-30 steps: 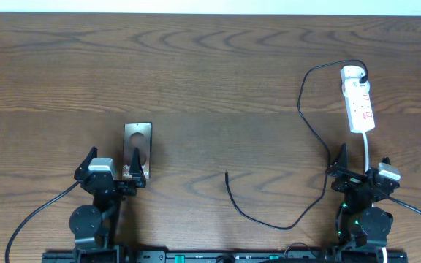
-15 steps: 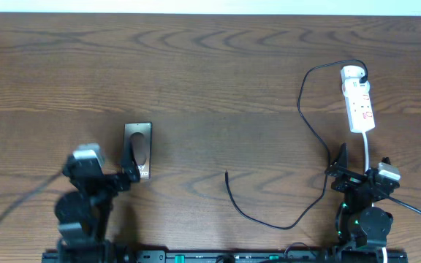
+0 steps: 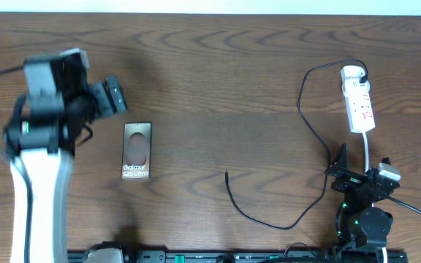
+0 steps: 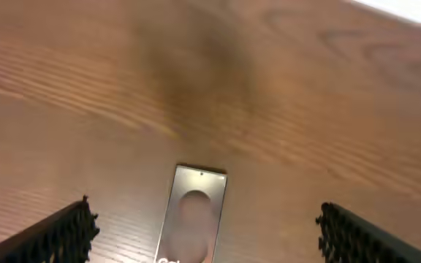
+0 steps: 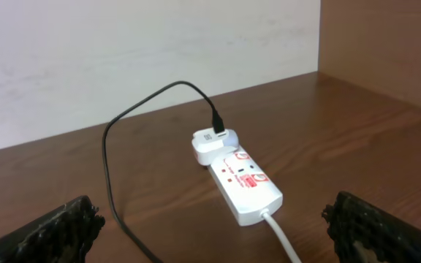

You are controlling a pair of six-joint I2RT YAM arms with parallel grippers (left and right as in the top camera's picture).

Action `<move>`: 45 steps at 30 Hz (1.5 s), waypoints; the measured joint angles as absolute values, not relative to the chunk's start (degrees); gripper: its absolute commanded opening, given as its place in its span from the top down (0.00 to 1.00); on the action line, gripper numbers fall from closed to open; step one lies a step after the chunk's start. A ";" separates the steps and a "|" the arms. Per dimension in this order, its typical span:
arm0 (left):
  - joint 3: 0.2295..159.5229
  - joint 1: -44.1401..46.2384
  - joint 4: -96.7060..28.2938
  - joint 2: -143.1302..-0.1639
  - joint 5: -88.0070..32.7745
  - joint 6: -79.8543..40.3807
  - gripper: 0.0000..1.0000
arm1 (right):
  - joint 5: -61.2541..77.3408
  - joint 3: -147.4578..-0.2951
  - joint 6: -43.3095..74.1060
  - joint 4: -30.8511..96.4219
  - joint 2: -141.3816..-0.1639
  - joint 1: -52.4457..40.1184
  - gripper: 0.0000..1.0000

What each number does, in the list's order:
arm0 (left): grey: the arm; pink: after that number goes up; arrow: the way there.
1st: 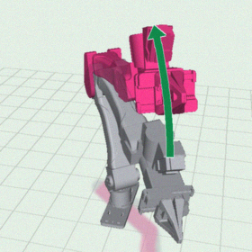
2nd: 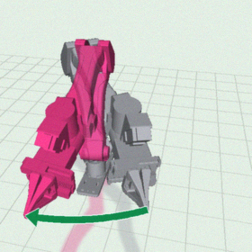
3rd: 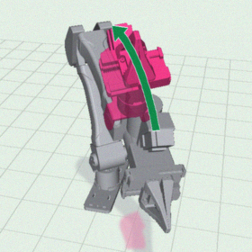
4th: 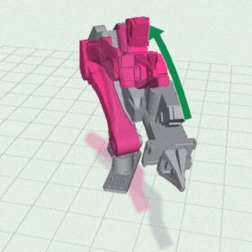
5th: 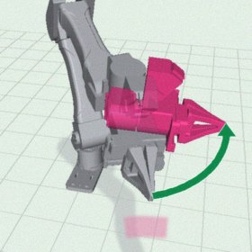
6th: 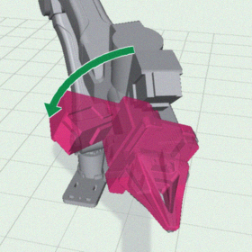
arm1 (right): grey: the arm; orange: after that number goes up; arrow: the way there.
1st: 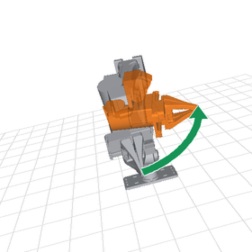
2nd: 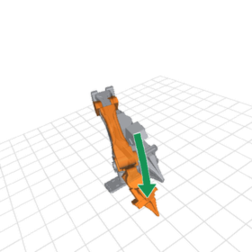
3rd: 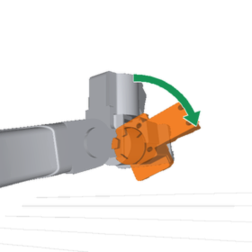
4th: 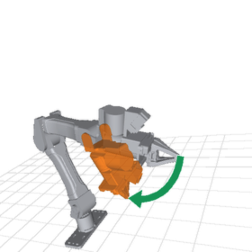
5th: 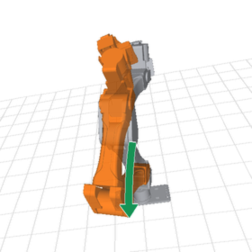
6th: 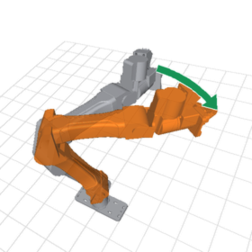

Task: Plug charger to phone and switch on socket
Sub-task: 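Move the left gripper over the silver phone and lower toward it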

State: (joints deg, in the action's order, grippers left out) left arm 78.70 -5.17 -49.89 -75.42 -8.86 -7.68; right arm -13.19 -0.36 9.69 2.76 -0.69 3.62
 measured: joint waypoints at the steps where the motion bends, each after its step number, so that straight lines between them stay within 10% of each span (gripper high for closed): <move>1: 80.25 -5.17 -50.68 -78.08 -9.15 -7.68 0.05 | -13.21 -0.36 9.69 2.76 -0.69 3.62 0.01; 4: 81.23 -5.17 -51.90 -83.48 -10.35 -7.68 0.05 | -13.23 -0.36 9.69 2.76 -0.69 3.62 0.01; 7: 81.21 -5.17 -52.82 -88.33 -10.90 -7.79 0.67 | -13.23 -0.36 9.69 2.74 -0.69 3.62 0.01; 8: 81.21 -5.17 -53.19 -89.56 -11.05 -7.70 0.68 | -13.23 -0.36 9.69 2.76 -0.69 3.62 0.01; 9: 81.21 -5.17 -53.63 -90.89 -11.22 -7.68 0.51 | -13.23 -0.36 9.69 2.76 -0.69 3.62 0.01; 10: 81.21 -5.17 -53.76 -92.03 -11.33 -7.70 0.05 | -13.28 -0.36 9.69 2.76 -0.69 3.62 0.01; 11: 81.21 -5.17 -53.76 -92.92 -11.46 -7.46 0.02 | -13.30 -0.36 9.69 2.76 -0.69 3.62 0.01; 45: 72.03 -0.84 -55.13 -99.15 -8.51 -1.04 0.02 | -13.32 -0.36 9.69 2.74 -0.69 3.62 0.01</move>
